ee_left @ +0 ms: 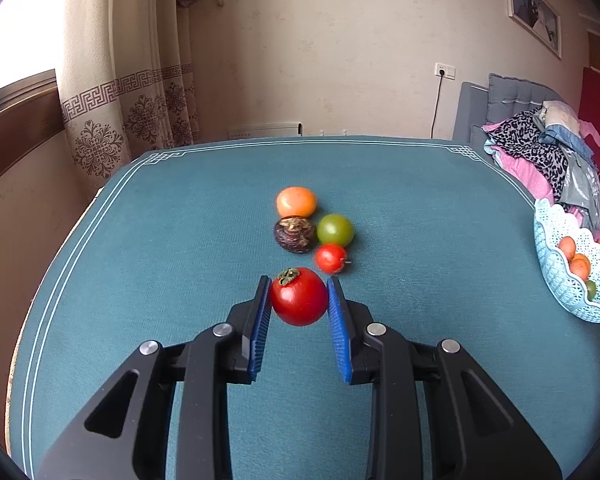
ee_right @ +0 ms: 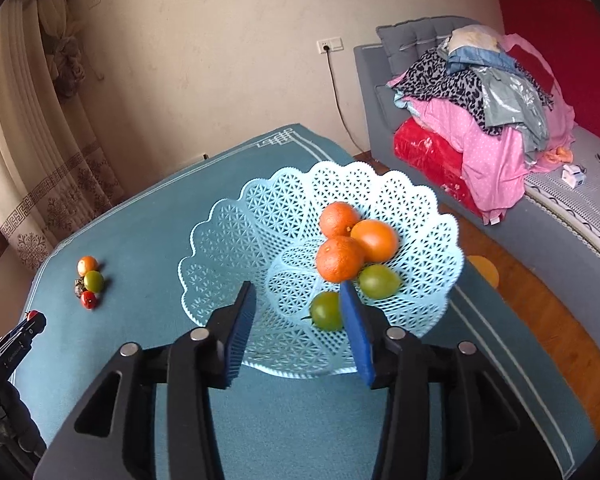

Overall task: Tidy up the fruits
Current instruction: 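Lower the red tomato into the basket and open the left tool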

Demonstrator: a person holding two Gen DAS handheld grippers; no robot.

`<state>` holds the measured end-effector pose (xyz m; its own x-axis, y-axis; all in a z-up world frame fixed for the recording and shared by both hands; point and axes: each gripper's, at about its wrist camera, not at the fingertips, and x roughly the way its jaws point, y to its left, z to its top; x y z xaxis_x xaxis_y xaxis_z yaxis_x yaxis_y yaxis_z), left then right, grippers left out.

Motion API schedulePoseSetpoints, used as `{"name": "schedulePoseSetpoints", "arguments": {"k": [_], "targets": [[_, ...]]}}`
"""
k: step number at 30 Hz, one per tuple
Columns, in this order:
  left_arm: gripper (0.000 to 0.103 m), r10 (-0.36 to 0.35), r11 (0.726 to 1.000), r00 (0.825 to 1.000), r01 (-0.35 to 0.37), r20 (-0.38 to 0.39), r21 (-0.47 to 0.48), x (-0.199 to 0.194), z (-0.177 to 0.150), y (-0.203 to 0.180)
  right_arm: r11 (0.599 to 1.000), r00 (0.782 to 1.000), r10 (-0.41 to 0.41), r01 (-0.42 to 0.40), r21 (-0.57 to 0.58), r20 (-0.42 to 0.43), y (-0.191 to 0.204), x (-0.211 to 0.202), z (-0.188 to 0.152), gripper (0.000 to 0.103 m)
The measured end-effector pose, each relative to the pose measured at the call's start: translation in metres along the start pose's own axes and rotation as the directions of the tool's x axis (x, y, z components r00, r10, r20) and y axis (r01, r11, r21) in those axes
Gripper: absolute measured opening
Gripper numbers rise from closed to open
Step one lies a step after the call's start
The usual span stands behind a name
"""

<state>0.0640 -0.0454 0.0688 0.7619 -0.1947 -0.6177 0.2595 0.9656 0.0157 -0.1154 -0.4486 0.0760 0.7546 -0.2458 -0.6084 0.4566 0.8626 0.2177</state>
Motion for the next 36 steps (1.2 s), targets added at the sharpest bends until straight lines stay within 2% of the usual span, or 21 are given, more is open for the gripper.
{"name": "schedulePoseSetpoints", "arguments": {"k": [3,10,16,26,36], "targets": [[0.029,-0.021,1.0,1.0,0.021,-0.005,0.017,-0.003,0.001,-0.016,1.0,1.0,0.001,-0.001,0.005,0.014,-0.007,-0.004,-0.001,0.045],[0.029,-0.088,0.993,0.996,0.088,-0.004,0.078,-0.013,0.006,-0.068,1.0,0.998,-0.006,0.006,0.002,0.055,-0.024,-0.011,-0.003,0.055],[0.029,-0.152,0.98,0.988,0.152,-0.014,0.129,-0.018,0.011,-0.113,1.0,0.998,-0.002,0.001,0.011,0.063,-0.038,-0.01,-0.005,0.056],[0.029,-0.261,0.943,0.965,0.259,-0.02,0.209,-0.026,0.021,-0.184,1.0,0.996,0.024,-0.025,0.005,0.083,-0.047,-0.013,-0.005,0.056],[0.029,-0.338,0.902,0.941,0.331,-0.022,0.278,-0.034,0.02,-0.234,0.999,0.995,0.02,-0.023,0.034,0.096,-0.06,-0.016,-0.003,0.056]]}}
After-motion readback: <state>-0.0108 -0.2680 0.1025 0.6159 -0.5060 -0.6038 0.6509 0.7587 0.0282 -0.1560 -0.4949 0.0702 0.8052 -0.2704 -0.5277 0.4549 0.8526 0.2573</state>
